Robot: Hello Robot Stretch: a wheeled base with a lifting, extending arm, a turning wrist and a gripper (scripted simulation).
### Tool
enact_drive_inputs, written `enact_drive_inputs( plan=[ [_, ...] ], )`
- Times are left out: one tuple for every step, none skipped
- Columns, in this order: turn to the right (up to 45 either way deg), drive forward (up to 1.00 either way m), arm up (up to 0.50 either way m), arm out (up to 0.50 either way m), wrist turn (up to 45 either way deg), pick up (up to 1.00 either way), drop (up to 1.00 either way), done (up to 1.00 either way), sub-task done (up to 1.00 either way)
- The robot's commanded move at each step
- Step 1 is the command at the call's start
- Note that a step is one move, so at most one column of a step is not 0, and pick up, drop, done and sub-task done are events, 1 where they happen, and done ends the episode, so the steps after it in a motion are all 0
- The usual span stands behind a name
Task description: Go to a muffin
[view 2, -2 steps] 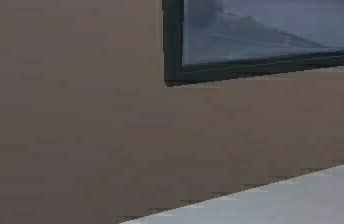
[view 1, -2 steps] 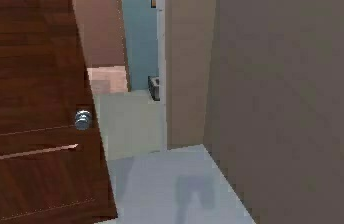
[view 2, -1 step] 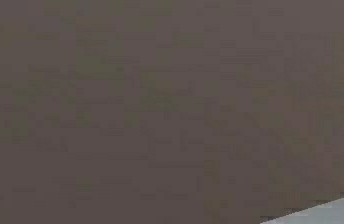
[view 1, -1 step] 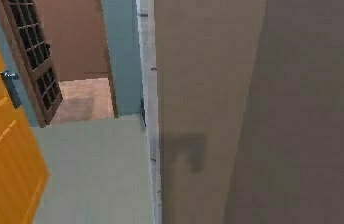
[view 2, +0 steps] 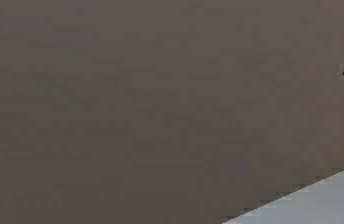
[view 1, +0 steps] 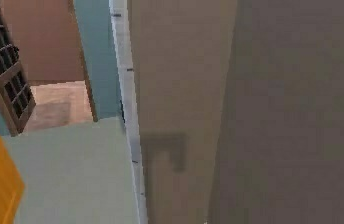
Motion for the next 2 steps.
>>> enact_drive_inputs(
  plan=[
    [0.0,0.05,0.0,0.0,0.0,0.0,0.0,0.0,0.0],
    [-45.0,0.0,0.0,0.0,0.0,0.0,0.0,0.0,0.0]
  ],
)
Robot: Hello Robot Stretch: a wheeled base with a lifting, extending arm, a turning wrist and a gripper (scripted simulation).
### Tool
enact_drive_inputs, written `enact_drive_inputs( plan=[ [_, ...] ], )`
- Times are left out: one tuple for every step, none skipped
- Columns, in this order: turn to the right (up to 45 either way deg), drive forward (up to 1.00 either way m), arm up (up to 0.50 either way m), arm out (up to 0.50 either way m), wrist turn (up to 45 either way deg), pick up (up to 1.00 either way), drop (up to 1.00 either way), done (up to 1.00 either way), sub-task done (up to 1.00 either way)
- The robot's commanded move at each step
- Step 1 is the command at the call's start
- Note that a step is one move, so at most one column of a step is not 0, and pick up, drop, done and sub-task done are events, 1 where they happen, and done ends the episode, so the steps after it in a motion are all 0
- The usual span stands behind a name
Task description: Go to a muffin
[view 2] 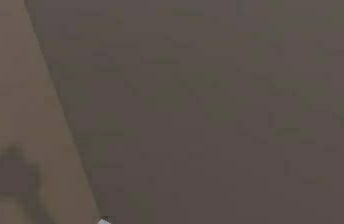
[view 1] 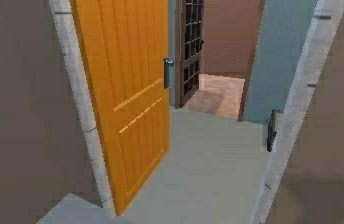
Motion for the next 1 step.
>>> enact_drive_inputs(
  plan=[
    [-3.0,0.0,0.0,0.0,0.0,0.0,0.0,0.0,0.0]
  ],
)
